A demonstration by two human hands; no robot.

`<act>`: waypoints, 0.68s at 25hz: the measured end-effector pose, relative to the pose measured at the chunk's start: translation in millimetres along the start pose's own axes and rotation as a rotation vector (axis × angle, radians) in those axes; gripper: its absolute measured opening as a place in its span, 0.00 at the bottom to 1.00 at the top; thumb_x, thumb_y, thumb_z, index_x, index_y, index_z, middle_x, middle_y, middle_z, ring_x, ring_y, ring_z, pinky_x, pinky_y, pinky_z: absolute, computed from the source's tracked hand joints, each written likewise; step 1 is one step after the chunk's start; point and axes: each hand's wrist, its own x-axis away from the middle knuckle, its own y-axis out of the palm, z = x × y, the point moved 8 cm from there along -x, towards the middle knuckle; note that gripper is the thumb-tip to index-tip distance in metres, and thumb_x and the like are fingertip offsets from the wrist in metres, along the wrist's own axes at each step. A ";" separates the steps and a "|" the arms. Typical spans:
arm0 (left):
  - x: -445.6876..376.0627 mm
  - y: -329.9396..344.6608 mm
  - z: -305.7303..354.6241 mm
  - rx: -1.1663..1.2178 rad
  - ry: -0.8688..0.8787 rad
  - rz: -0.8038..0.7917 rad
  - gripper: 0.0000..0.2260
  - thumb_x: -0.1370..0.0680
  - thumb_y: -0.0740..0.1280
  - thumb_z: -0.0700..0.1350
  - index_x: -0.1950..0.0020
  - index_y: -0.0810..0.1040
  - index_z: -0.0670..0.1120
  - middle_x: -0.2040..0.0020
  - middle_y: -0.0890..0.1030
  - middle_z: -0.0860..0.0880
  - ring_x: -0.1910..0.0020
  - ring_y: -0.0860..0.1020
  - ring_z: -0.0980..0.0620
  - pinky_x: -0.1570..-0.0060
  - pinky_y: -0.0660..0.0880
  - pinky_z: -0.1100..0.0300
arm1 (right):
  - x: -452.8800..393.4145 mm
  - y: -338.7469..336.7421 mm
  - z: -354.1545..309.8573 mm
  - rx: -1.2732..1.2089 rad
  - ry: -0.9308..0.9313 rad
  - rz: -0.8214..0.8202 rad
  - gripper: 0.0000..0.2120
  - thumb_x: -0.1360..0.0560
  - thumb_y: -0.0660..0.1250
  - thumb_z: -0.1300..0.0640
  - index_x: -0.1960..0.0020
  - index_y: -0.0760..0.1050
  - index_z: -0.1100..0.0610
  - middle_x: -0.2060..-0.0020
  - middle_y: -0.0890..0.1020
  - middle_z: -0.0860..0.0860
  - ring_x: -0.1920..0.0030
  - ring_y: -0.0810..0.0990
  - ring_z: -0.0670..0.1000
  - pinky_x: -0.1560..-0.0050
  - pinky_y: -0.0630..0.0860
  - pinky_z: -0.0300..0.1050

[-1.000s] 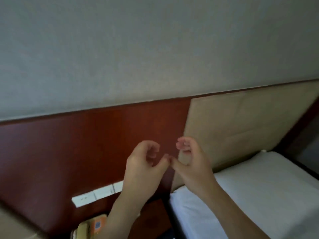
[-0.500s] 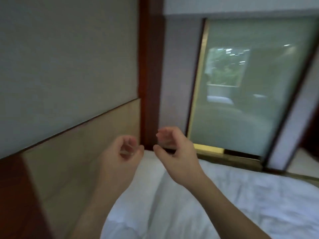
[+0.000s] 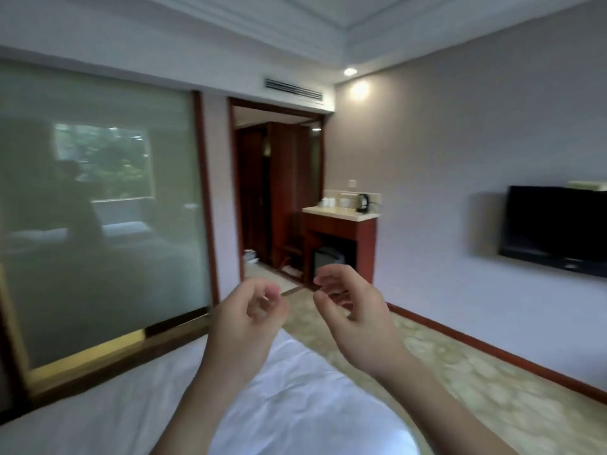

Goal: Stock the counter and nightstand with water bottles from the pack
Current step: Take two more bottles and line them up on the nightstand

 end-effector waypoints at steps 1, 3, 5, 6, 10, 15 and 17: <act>-9.0 48.5 5.2 0.031 0.017 -0.042 0.06 0.27 0.73 0.42 0.60 0.79 0.52 0.61 0.82 0.53 0.63 0.78 0.56 0.63 0.72 0.70 | -4.0 -39.9 23.2 0.049 0.012 0.029 0.09 0.23 0.67 0.52 0.43 0.75 0.44 0.50 0.82 0.39 0.49 0.80 0.41 0.52 0.76 0.35; -25.2 140.1 15.3 0.083 0.043 -0.136 0.05 0.26 0.72 0.43 0.59 0.80 0.52 0.60 0.82 0.54 0.60 0.79 0.56 0.61 0.73 0.68 | -10.8 -114.1 66.4 0.110 0.050 0.105 0.11 0.25 0.66 0.50 0.43 0.75 0.46 0.50 0.82 0.40 0.49 0.81 0.41 0.51 0.76 0.34; -36.7 220.6 22.7 0.129 0.055 -0.239 0.05 0.25 0.72 0.43 0.58 0.80 0.52 0.58 0.82 0.54 0.58 0.80 0.56 0.60 0.74 0.68 | -15.7 -177.1 104.3 0.156 0.096 0.188 0.11 0.25 0.67 0.51 0.43 0.77 0.49 0.51 0.82 0.40 0.49 0.81 0.41 0.52 0.76 0.32; -42.5 259.1 25.5 0.157 0.072 -0.283 0.05 0.25 0.72 0.42 0.57 0.80 0.52 0.58 0.82 0.54 0.58 0.80 0.56 0.60 0.74 0.69 | -18.1 -205.9 124.9 0.173 0.120 0.225 0.11 0.25 0.67 0.53 0.43 0.77 0.49 0.52 0.82 0.40 0.49 0.81 0.41 0.52 0.75 0.31; -66.7 398.7 16.0 0.250 0.105 -0.437 0.04 0.26 0.72 0.41 0.57 0.81 0.50 0.59 0.82 0.54 0.61 0.79 0.56 0.63 0.73 0.70 | -29.9 -293.6 219.1 0.249 0.233 0.344 0.10 0.23 0.68 0.56 0.44 0.76 0.46 0.51 0.83 0.42 0.48 0.80 0.41 0.53 0.74 0.30; -137.1 544.8 -24.7 0.341 0.127 -0.524 0.02 0.27 0.73 0.47 0.57 0.80 0.53 0.58 0.82 0.57 0.60 0.80 0.57 0.63 0.74 0.69 | -89.0 -348.7 331.3 0.385 0.283 0.420 0.12 0.27 0.65 0.48 0.44 0.75 0.44 0.51 0.82 0.40 0.48 0.80 0.42 0.51 0.76 0.35; -173.8 594.4 -28.7 0.356 0.161 -0.571 0.04 0.27 0.73 0.46 0.56 0.80 0.54 0.57 0.81 0.60 0.58 0.80 0.58 0.62 0.74 0.70 | -123.2 -368.4 368.3 0.405 0.316 0.463 0.12 0.27 0.65 0.48 0.45 0.75 0.43 0.52 0.82 0.40 0.48 0.80 0.41 0.51 0.76 0.35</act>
